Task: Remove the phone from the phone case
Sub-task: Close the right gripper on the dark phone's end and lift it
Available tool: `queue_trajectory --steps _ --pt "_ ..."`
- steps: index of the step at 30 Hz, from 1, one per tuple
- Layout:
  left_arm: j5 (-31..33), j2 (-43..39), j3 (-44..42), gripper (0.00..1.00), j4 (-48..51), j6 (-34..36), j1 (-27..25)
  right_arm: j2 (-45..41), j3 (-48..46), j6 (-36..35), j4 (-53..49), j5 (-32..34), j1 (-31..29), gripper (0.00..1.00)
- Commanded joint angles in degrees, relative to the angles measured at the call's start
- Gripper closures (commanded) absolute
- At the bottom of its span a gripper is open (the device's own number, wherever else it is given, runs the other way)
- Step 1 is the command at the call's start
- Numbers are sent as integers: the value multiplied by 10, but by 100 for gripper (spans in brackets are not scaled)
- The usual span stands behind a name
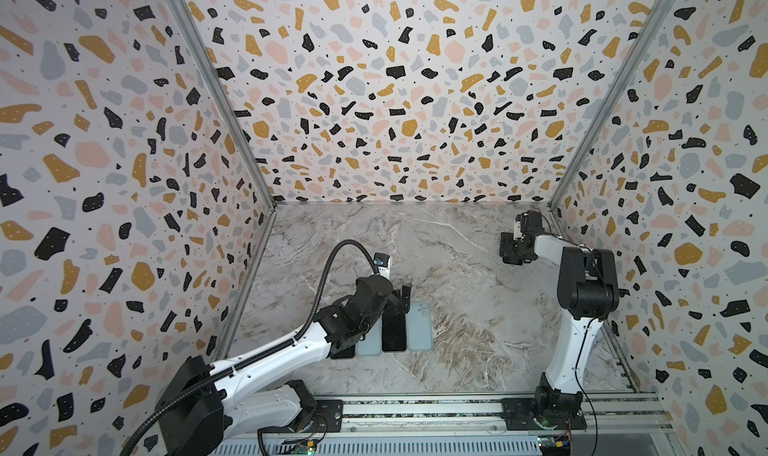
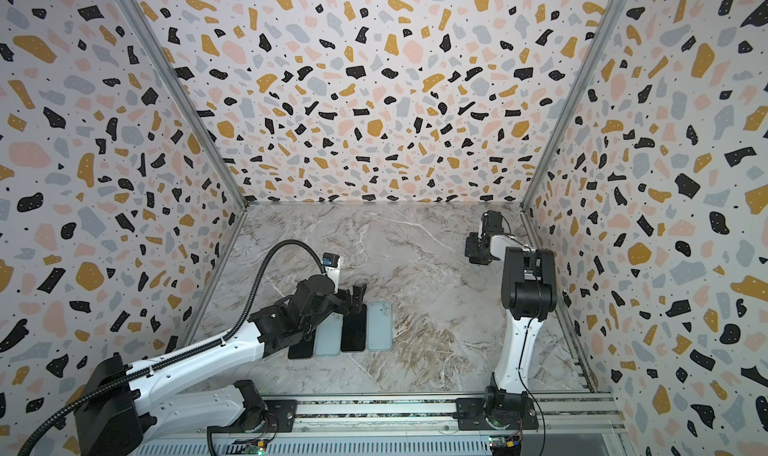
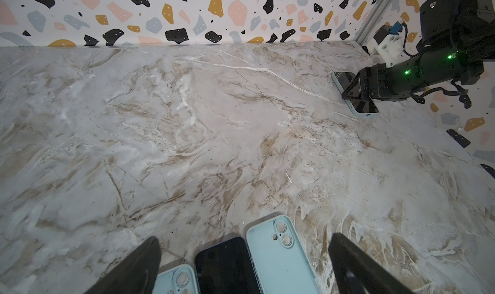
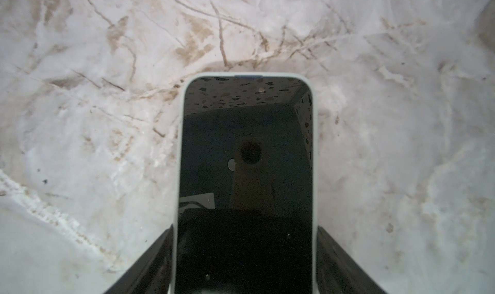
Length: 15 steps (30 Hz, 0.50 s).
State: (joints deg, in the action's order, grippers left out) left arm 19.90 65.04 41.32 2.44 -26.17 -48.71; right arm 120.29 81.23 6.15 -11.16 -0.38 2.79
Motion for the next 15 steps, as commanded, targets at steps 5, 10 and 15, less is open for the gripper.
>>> queue_trajectory --steps 5,10,15 --pt "-11 -4 22 0 -23 -3 6 16 18 7 -25 -1 4 35" --pt "-27 -4 21 0 -41 -17 7 2 5 8 -24 -7 4 48" --pt "-85 20 24 1 -89 -57 20 -34 -35 10 0 -16 3 59"
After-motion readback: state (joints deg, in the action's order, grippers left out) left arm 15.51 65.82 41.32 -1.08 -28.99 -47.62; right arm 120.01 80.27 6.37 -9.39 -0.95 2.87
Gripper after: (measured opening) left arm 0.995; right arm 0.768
